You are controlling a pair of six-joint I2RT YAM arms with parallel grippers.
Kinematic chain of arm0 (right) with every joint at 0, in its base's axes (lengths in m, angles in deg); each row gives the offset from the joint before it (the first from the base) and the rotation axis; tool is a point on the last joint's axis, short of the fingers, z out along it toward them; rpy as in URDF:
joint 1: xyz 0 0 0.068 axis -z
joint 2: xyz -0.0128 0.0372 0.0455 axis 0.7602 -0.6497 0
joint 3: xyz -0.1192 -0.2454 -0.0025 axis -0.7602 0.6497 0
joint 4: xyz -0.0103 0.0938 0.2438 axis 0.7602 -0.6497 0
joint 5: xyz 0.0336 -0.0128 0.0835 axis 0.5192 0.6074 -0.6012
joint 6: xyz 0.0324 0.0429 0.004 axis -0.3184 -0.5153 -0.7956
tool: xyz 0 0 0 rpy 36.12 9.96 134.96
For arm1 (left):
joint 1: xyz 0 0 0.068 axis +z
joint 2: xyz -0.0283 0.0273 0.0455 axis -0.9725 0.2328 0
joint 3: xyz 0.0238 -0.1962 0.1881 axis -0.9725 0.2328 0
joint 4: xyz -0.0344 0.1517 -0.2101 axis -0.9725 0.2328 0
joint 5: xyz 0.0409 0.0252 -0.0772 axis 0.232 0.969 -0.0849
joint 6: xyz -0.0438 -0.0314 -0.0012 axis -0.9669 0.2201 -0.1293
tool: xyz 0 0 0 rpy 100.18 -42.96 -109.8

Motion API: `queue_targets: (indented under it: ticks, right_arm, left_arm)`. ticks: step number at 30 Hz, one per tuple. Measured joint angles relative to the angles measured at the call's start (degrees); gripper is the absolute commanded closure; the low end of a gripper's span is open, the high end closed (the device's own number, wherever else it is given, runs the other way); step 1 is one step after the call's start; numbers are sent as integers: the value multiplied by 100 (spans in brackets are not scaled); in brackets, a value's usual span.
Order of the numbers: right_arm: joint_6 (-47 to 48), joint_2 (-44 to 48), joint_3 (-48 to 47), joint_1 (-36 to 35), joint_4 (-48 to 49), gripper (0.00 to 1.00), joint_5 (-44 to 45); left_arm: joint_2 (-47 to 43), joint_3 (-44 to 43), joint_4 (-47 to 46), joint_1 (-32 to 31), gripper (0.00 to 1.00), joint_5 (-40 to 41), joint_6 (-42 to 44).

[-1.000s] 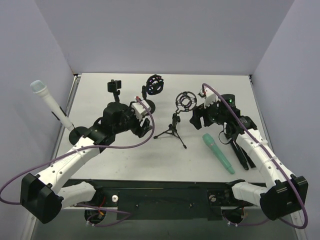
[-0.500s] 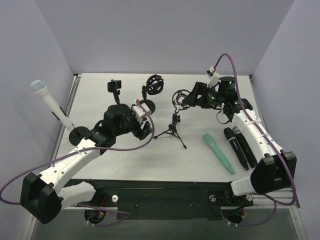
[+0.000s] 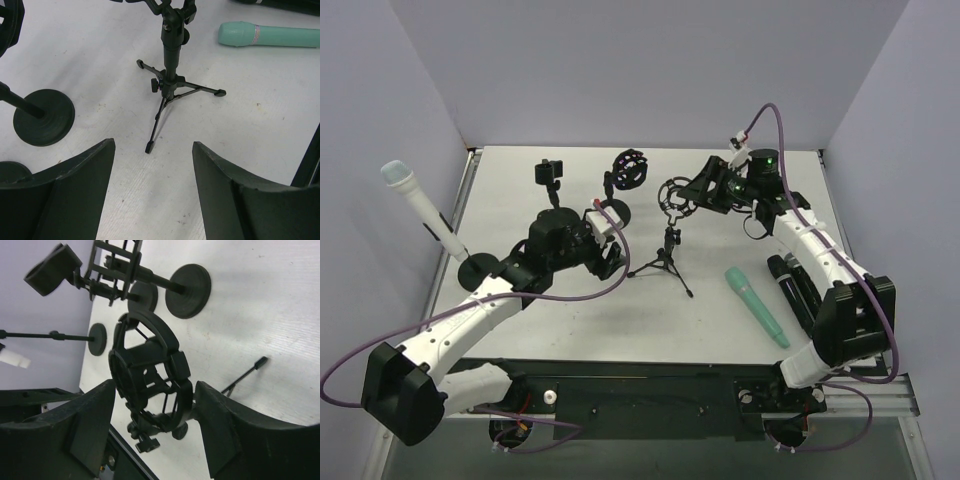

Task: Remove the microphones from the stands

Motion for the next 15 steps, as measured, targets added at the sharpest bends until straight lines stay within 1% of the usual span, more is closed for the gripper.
queue_targets:
  ticks: [1,2,6,11,15]
  right_arm:
    - [-85,-33,0,2,138,49,-57]
    - [-173,-79,0,2,267,55,-105]
    - [-446,-297,0,26,619,67,-280]
    - [-658,-409,0,131,846,76,-361]
    - [-702,-428,-13,376,914,78,-350]
  left_arm:
    - [13,0,0,2,27,-2,9]
    - [26,0,2,2,27,-2,20]
    - [66,-11,31,35,27,-2,66]
    - [149,-111,76,74,27,0,133]
    - [273,-267,98,76,27,0,166]
